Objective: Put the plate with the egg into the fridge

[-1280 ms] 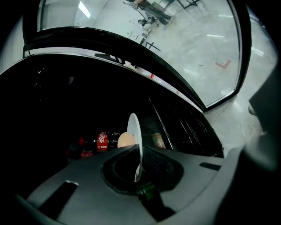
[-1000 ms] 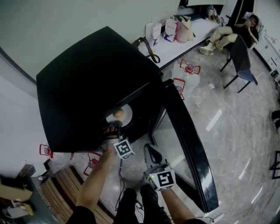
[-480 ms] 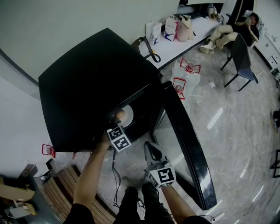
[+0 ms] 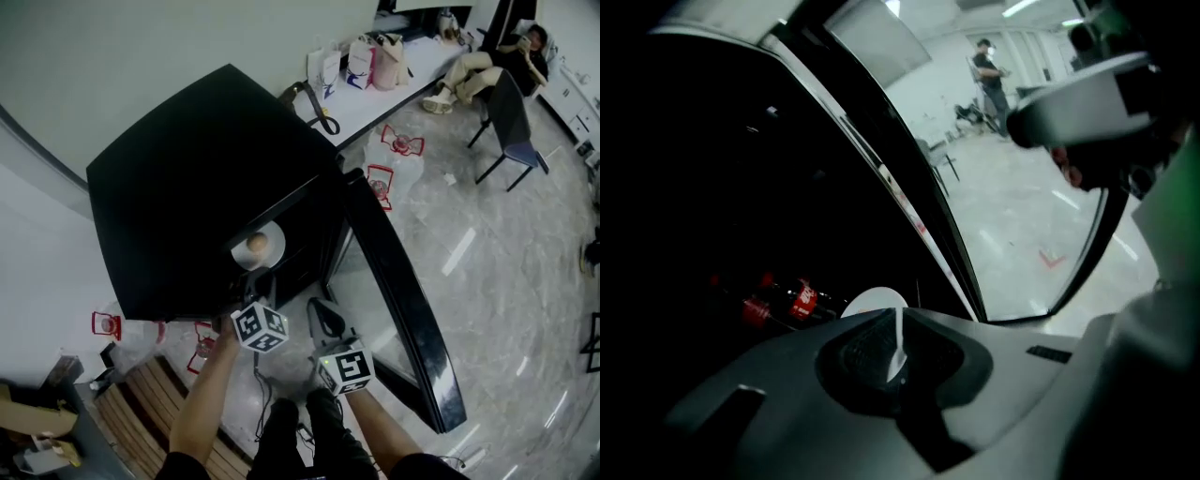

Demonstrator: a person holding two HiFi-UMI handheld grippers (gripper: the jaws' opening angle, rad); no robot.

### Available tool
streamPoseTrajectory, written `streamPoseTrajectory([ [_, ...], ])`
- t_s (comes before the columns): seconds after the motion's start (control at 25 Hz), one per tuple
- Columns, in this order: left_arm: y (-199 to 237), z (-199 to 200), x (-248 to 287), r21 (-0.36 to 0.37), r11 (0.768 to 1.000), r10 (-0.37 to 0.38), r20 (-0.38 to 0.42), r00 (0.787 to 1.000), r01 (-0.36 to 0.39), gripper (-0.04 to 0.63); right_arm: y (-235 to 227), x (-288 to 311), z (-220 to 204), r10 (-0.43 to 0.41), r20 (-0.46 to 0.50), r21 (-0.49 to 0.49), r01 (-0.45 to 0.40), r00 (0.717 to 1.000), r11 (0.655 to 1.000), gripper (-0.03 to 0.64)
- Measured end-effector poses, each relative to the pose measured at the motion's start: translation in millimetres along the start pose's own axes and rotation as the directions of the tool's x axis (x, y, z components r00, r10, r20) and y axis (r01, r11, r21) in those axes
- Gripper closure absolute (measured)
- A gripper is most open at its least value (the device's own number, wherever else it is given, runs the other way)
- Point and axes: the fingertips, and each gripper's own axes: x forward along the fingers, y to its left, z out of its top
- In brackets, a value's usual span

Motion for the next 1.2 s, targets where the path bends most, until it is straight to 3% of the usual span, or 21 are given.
streamPoseTrajectory([
  [0.04, -1, 8, -14, -0.069, 0.998, 0.017, 0.058, 0.998, -0.013, 0.584, 2, -2, 1, -0.002, 0.001, -0.001, 0.002, 1.0, 1.0, 0.611],
  [0.12, -7, 21, -44, -0.213, 0.977, 0.031, 0.173, 0.984, 0.006, 0.586, 9, -8, 3, -0.006, 0.004, -0.007, 0.006, 1.0, 1.0, 0.611],
  [0.2, -13, 33, -80, -0.363, 0.93, 0.047, 0.281, 0.959, 0.061, 0.586, 19, -20, 9, -0.012, 0.005, -0.023, 0.012, 1.0, 1.0, 0.611],
  [0.28, -17, 39, -119, -0.486, 0.866, 0.077, 0.367, 0.927, 0.12, 0.586, 32, -37, 19, -0.026, 0.015, -0.041, 0.027, 1.0, 0.999, 0.611],
  [0.36, -23, 43, -157, -0.54, 0.826, 0.1, 0.422, 0.901, 0.161, 0.586, 45, -60, 24, -0.055, 0.025, -0.044, 0.056, 0.998, 0.997, 0.611],
  [0.64, -88, 68, -267, -0.437, 0.849, 0.0, 0.565, 0.825, 0.299, 0.586, 94, -167, 22, -0.2, 0.032, -0.036, 0.201, 0.979, 0.979, 0.585],
  [0.76, -110, 87, -302, -0.389, 0.854, -0.043, 0.61, 0.791, 0.346, 0.586, 96, -217, 33, -0.28, 0.027, -0.049, 0.281, 0.96, 0.958, 0.517],
  [0.88, -126, 102, -328, -0.365, 0.85, -0.069, 0.637, 0.768, 0.38, 0.586, 70, -277, 45, -0.419, 0.048, -0.058, 0.421, 0.907, 0.905, 0.412],
  [0.96, -135, 110, -341, -0.359, 0.848, -0.075, 0.646, 0.76, 0.389, 0.586, 47, -308, 59, -0.494, 0.057, -0.065, 0.497, 0.868, 0.866, 0.356],
  [1.04, -140, 117, -351, -0.361, 0.848, -0.073, 0.646, 0.759, 0.389, 0.586, 28, -321, 76, -0.527, 0.055, -0.082, 0.53, 0.848, 0.844, 0.312],
  [1.2, -151, 124, -363, -0.374, 0.849, -0.062, 0.632, 0.773, 0.373, 0.586, 4, -304, 93, -0.488, 0.034, -0.153, 0.487, 0.872, 0.86, 0.267],
])
